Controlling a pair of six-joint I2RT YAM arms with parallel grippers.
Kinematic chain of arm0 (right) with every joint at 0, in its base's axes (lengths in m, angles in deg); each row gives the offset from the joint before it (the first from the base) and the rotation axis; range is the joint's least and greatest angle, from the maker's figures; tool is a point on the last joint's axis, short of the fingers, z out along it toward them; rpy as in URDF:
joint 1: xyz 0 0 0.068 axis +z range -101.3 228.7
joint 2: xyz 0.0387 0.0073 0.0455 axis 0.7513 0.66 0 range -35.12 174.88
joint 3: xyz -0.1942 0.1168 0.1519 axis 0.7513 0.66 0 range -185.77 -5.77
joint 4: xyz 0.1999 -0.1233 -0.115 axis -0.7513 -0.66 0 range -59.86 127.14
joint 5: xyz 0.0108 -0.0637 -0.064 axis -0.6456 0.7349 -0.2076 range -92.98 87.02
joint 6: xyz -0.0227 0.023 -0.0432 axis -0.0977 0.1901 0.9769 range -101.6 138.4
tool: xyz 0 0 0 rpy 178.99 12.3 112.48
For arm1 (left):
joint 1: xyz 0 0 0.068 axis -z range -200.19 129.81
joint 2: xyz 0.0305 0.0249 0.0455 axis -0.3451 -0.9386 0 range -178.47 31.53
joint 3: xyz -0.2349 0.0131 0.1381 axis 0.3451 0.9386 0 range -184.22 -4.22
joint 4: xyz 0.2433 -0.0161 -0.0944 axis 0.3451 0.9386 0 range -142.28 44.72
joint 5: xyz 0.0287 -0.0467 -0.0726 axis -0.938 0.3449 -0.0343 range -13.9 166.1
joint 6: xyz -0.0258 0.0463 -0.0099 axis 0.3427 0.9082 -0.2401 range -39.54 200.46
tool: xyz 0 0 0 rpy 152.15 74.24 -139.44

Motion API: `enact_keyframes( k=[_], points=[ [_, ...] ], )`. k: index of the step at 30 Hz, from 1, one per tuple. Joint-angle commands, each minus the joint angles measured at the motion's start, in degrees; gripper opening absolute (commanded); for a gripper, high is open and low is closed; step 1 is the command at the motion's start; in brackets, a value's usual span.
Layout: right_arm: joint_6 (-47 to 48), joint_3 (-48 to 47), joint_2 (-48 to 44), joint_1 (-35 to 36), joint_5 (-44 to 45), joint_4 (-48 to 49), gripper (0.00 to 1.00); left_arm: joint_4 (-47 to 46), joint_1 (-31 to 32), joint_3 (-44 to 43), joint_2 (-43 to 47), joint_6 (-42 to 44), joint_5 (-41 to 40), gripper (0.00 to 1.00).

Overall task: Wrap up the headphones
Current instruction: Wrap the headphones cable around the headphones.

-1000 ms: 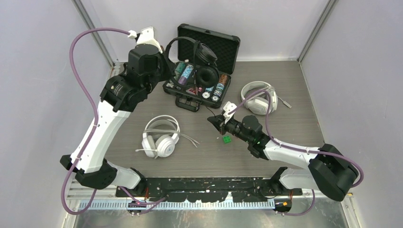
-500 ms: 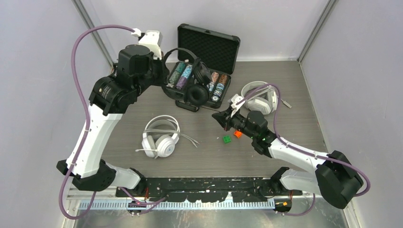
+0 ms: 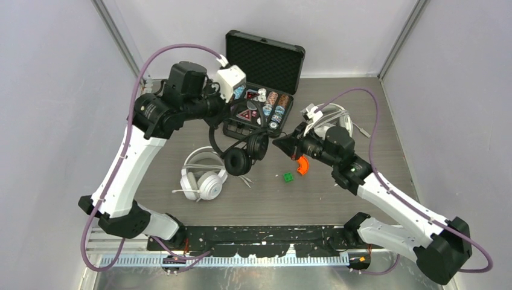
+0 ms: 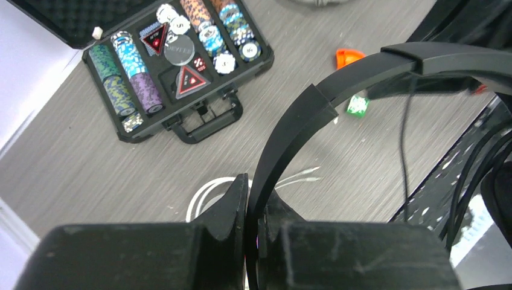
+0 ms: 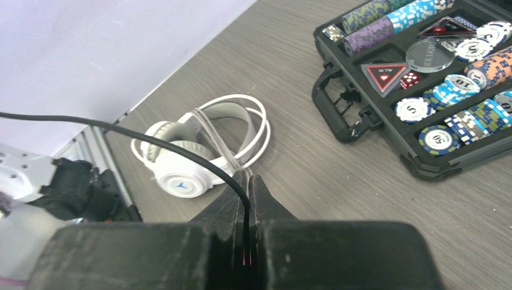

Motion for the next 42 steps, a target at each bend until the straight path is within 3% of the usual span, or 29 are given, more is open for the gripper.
enact_keyframes(
  k=[1, 8, 18, 22, 26, 32, 35, 42],
  points=[
    [-1.9, -5.9, -2.8, -0.2, -3.7, -9.8, 0.01, 0.2, 0.0, 2.8, 1.3, 9.6, -0.8, 0.0],
    [-7.3, -13.0, -1.5, -0.2, -10.1, -14.6, 0.0, -0.6, 2.1, 5.2, 0.7, 12.3, -7.0, 0.0],
    [-12.8, -18.9, 0.7, -0.2, -19.5, -17.3, 0.0, -3.9, 6.9, 8.2, -0.8, 10.6, -29.9, 0.0],
    [-16.1, -20.3, 1.7, -0.2, -21.6, -16.3, 0.0, -4.2, 7.7, 8.1, -1.8, 8.2, -34.8, 0.0],
    [-23.7, -21.0, 4.1, -0.2, -23.5, -10.1, 0.01, -6.9, 8.9, 11.1, -1.3, 7.1, -37.3, 0.0],
    [-43.4, -18.7, 9.5, -0.2, -25.1, 11.7, 0.01, -10.7, 9.6, 13.3, 0.0, 1.5, -41.9, 0.0],
    [-48.9, -17.3, 11.7, -0.2, -23.9, 18.7, 0.03, -12.7, 9.7, 14.7, 1.1, -0.8, -43.8, 0.0],
    [-50.7, -18.3, 14.5, -0.1, -20.2, 17.0, 0.08, -14.3, 9.6, 14.0, 0.8, -8.1, -49.6, 0.0]
  ],
)
